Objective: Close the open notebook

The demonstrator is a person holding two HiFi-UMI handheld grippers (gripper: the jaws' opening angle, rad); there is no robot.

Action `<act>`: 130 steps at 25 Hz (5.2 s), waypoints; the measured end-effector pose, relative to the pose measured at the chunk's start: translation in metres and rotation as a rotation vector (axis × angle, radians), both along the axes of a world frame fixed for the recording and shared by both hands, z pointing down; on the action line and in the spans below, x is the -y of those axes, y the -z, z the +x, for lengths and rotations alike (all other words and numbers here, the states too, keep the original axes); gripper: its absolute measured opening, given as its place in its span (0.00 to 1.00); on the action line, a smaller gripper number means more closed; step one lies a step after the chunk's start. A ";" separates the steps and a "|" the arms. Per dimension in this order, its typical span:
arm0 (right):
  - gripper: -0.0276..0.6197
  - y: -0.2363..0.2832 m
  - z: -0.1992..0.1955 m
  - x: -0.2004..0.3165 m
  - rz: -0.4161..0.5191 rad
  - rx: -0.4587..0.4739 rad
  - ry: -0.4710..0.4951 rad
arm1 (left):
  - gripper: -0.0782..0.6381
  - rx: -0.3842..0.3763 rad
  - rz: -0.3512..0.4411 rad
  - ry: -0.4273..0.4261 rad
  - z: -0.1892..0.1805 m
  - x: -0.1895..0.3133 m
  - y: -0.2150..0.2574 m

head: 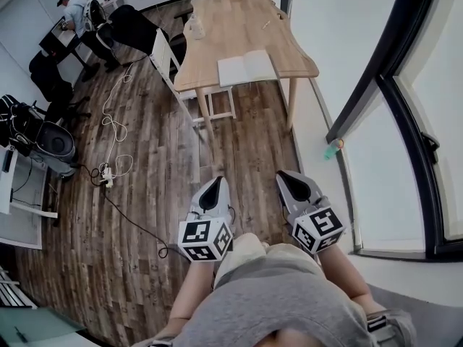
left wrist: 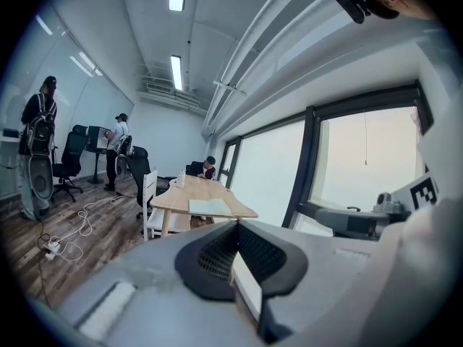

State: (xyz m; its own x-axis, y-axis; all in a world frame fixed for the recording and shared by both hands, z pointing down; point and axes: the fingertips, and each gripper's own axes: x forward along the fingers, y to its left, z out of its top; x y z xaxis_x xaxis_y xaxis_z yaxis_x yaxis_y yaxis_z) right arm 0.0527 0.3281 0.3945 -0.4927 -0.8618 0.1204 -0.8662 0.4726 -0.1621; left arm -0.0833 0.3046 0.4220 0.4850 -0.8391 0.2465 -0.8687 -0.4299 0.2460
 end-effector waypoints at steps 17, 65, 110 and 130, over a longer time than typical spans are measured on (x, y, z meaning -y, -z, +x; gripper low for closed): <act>0.04 -0.015 0.028 0.057 -0.052 0.018 -0.041 | 0.11 0.002 -0.010 -0.014 0.024 0.060 -0.006; 0.04 -0.028 0.041 0.468 -0.102 -0.061 -0.193 | 0.11 -0.006 -0.057 -0.104 0.015 0.469 -0.023; 0.30 -0.292 0.188 0.564 -0.670 -0.007 -0.326 | 0.11 0.001 -0.148 -0.087 0.059 0.579 -0.076; 0.22 -0.283 0.193 0.565 -0.692 0.167 -0.310 | 0.11 -0.012 -0.130 -0.079 0.057 0.580 -0.070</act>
